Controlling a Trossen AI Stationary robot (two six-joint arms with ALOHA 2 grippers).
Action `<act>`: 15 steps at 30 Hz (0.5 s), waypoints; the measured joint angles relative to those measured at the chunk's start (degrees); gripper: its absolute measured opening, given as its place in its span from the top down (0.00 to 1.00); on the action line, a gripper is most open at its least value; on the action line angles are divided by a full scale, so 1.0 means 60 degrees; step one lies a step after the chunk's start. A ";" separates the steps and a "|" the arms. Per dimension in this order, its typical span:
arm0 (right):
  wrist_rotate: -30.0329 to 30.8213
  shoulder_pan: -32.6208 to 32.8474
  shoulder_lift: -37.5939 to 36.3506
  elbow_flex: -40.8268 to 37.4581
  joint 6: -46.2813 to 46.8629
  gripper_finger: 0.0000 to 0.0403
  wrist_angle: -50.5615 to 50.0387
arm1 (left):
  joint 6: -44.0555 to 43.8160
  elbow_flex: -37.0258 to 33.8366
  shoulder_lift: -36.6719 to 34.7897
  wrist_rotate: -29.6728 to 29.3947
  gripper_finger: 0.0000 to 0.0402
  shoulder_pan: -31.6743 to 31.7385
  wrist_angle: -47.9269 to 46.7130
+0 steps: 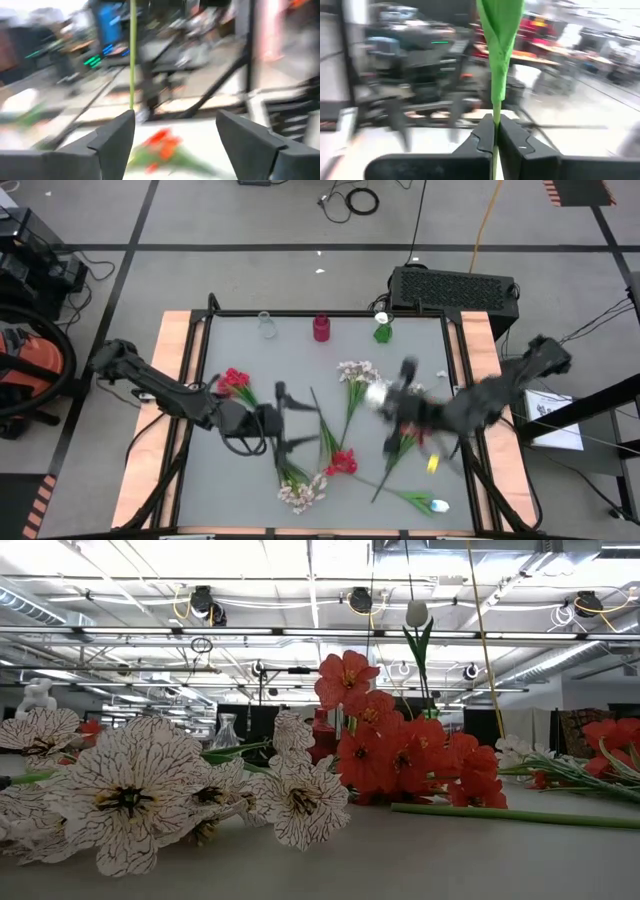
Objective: Sort flowers into vase by color
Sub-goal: Put the top white tulip into the green vase
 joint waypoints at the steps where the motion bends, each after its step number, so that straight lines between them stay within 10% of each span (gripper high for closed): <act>1: 0.0116 -0.0226 -0.0387 0.0000 0.0074 0.99 -0.0294 | -0.0101 0.0000 -0.0178 -0.0393 0.28 0.0015 -0.0572; 15: -0.0710 -0.5774 -0.2885 0.0015 0.0247 0.99 -0.1629 | -0.0882 0.0000 -0.0591 -0.0827 0.28 0.0727 -0.2874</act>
